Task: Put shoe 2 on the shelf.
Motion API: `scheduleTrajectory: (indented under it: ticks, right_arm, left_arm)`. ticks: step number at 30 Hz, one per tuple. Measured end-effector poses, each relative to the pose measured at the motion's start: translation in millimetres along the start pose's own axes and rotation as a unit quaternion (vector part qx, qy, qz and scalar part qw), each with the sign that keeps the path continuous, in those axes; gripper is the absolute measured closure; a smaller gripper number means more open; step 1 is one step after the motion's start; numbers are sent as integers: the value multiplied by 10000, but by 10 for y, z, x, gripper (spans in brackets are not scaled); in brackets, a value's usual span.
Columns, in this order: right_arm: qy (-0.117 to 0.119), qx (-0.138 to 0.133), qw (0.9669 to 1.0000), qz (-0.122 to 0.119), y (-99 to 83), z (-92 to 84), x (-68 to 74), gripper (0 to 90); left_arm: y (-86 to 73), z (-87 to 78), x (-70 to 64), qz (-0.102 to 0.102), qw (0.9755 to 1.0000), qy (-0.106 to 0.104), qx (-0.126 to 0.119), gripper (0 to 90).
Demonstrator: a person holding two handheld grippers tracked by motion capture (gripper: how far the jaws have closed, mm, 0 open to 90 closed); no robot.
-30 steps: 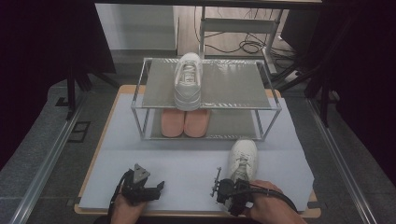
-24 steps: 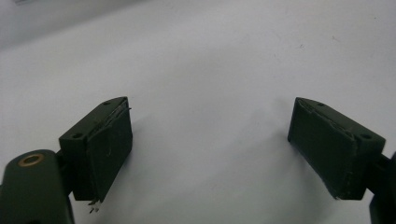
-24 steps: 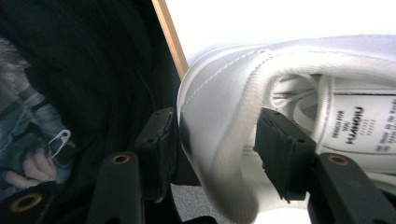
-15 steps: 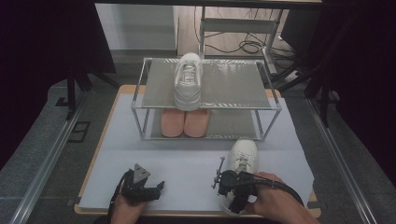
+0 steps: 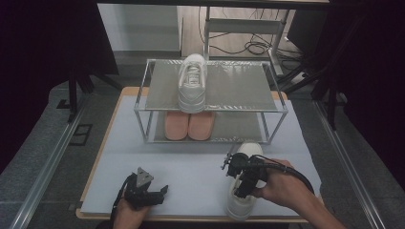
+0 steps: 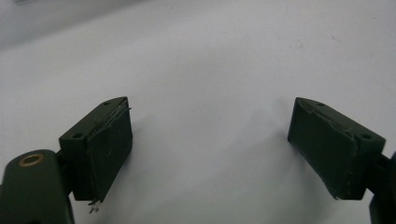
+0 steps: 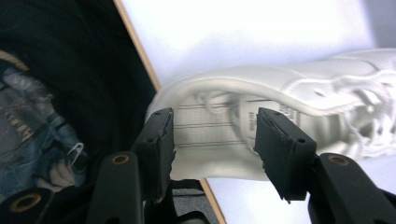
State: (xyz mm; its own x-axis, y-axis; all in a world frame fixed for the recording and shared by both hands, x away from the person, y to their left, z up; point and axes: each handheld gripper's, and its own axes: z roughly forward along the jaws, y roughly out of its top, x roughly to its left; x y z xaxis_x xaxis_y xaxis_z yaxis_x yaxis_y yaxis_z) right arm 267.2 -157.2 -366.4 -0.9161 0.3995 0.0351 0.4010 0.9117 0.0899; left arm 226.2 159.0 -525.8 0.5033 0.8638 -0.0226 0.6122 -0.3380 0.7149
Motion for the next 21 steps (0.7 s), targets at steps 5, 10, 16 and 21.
scheduleTrajectory:
  ticks: [5, 10, 16, 21]
  right_arm:
    - [-122, 1, 9996, 257, -68, -7, -168, 486]
    - [-188, -69, 9977, 643, -167, -27, -338, 563]
    - [-324, -169, 9954, 889, -307, 1, -492, 659]
    - [-447, -250, 9929, 1072, -436, 4, -608, 745]
  left_arm:
    - [1, 1, 3, 19, 10000, -1, 0, 137]
    - [0, 2, 2, 13, 10000, 6, -10, 137]
    - [1, 1, 2, 17, 10000, 4, 0, 137]
    - [0, 2, 2, 14, 10000, 4, -7, 137]
